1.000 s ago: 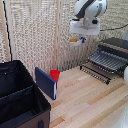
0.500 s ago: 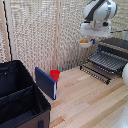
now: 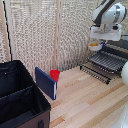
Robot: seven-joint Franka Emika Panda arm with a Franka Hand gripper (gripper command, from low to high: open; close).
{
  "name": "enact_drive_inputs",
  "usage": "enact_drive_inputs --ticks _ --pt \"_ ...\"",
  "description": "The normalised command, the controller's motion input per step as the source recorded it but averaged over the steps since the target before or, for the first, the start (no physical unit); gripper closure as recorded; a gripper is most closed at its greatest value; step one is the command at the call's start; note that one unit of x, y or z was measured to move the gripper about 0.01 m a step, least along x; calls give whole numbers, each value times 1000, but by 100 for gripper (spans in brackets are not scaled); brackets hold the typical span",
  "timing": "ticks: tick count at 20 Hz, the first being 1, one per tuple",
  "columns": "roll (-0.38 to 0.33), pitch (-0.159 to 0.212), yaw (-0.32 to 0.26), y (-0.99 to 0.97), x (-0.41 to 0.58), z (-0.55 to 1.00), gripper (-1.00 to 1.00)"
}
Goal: Gently stretch your hand towards the oven tray's handle, obtaining a firm grip, and draw it cautiously out of the oven. Transition your grip to the hot dog bowl, gingerly seizing the edge, and elevate it from the surface. Hover the bowl over the tray, delicately lower it, and temper your grip, establishing the bowl's equilibrium.
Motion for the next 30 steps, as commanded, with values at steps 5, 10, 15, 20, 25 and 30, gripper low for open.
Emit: enact_drive_inputs --ticks 5,10,15,20,25,30 --pt "-31 0 -22 -314 0 -248 100" --pt "-6 -2 -17 -442 0 -169 100" --pt "0 33 -44 -475 -89 -54 100" --pt "0 52 -41 -443 -85 -3 100" --pt "9 37 -18 -279 -22 18 100" --pt "39 3 -1 -109 0 234 -100"
